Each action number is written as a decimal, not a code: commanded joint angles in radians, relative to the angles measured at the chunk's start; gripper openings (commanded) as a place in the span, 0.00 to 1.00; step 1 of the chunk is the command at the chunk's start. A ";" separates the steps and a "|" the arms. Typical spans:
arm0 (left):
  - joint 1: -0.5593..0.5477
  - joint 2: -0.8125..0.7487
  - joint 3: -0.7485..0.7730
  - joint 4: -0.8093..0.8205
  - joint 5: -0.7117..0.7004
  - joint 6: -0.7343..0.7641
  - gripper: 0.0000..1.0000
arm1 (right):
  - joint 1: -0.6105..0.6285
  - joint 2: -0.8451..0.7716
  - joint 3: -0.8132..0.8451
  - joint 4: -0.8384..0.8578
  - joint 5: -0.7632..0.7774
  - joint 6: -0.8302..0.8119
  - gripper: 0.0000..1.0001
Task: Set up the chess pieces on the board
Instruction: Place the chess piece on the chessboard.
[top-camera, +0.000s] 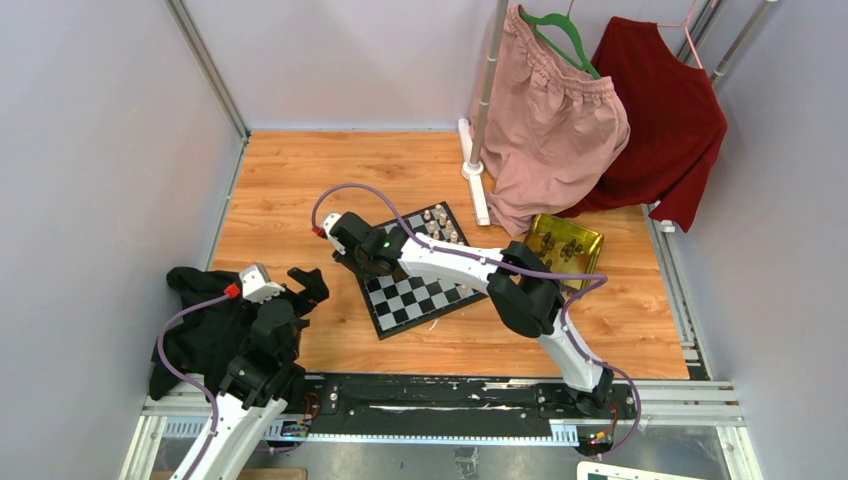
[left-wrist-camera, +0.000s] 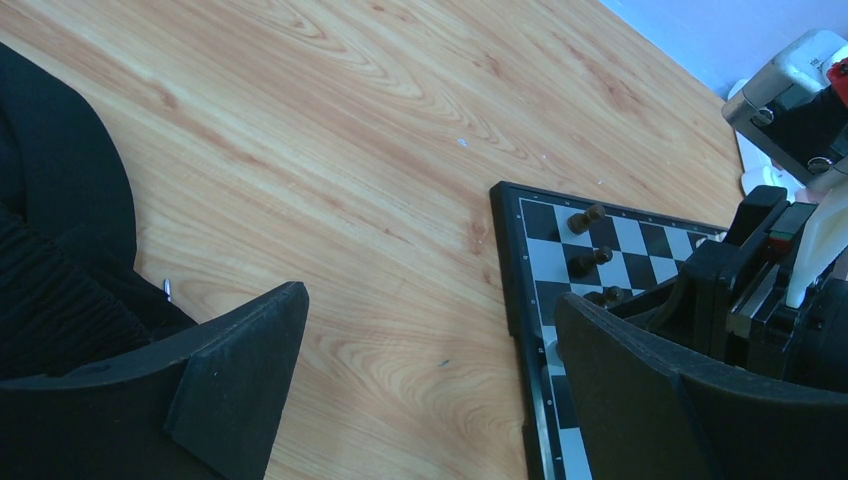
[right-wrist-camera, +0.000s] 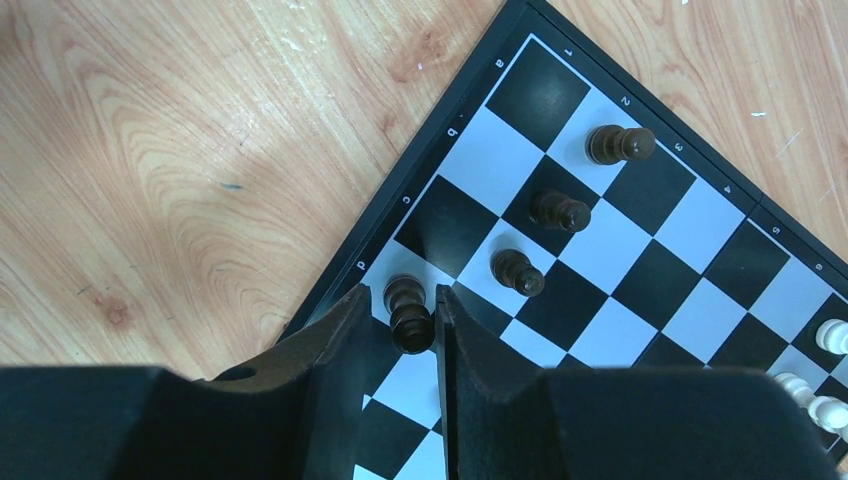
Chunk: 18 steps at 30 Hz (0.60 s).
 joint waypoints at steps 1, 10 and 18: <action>-0.006 -0.046 -0.015 0.017 0.002 0.016 1.00 | -0.009 -0.029 0.037 0.004 -0.012 -0.018 0.34; -0.006 -0.043 -0.016 0.018 0.001 0.015 1.00 | -0.009 -0.070 0.034 0.009 0.009 -0.036 0.34; -0.006 -0.034 -0.016 0.021 0.000 0.015 1.00 | -0.009 -0.110 0.022 0.010 0.027 -0.047 0.34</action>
